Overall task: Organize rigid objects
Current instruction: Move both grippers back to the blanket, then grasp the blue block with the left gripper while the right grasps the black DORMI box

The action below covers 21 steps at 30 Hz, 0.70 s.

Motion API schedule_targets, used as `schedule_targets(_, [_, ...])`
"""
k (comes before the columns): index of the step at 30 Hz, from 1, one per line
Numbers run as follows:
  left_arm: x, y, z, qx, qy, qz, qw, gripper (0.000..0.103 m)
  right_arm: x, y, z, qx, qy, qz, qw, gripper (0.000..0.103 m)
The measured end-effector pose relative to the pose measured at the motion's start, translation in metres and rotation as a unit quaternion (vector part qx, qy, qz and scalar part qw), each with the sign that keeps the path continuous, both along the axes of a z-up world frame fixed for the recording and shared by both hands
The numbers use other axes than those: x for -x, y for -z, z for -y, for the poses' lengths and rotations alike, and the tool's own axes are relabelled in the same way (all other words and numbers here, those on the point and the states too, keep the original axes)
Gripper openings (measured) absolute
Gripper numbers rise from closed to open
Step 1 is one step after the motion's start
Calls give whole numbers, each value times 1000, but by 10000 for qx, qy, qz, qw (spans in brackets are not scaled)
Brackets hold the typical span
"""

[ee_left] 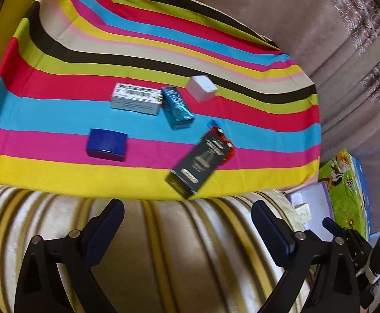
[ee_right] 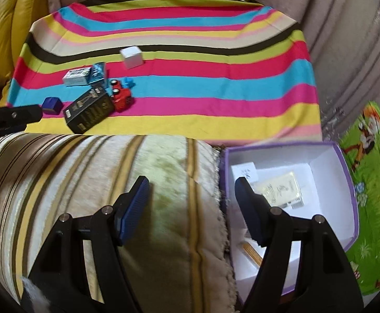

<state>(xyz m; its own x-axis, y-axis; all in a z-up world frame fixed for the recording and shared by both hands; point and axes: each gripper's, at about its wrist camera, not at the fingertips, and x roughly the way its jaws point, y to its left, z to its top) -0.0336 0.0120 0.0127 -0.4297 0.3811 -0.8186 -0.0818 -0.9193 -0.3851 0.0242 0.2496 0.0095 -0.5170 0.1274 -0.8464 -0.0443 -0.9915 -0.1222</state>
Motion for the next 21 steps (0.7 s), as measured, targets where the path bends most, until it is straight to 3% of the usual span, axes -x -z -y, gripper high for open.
schedule_targets(12, [30,15,38,560,-325,228,9976,90,23,3,41,-122,-555,100,9983,72])
schedule_targets(21, [65,32,46,991,-357,482,9933,88,43,8,60,-46,-876,223,9959,77])
